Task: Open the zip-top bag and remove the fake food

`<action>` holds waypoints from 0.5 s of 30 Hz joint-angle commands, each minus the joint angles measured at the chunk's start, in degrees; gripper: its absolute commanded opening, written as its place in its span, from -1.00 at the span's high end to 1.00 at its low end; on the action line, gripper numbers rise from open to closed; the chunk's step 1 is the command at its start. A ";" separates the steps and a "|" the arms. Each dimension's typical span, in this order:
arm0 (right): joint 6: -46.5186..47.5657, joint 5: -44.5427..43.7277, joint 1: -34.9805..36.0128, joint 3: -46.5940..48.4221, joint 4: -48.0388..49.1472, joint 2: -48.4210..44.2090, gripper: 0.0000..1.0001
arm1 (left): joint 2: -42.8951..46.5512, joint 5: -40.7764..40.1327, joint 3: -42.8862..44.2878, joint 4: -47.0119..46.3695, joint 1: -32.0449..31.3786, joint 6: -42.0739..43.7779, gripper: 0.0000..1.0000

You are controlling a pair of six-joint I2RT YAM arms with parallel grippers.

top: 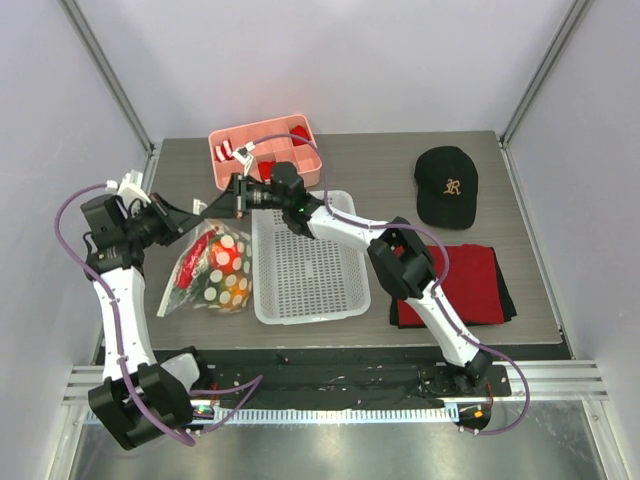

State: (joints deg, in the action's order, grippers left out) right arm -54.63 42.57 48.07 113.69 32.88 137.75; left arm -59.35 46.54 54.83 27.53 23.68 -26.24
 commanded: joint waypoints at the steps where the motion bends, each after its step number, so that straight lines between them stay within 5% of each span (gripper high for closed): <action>1: -5.31 -14.17 -3.78 -1.19 4.22 -2.31 0.97 | 2.75 -1.19 -1.13 6.13 0.05 1.19 0.99; 4: -5.92 -17.25 -4.74 -0.14 3.07 -1.52 0.98 | 5.56 -2.15 -1.39 7.71 0.05 0.75 1.00; 15: -3.46 -18.66 -6.50 20.60 -3.88 9.63 0.97 | 23.39 -25.08 -4.37 21.94 0.05 -9.07 1.00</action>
State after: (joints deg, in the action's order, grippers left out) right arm -58.48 30.15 43.83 126.45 28.60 143.96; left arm -42.13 30.09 52.47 41.17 23.64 -29.47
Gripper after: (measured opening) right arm 0.018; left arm 0.107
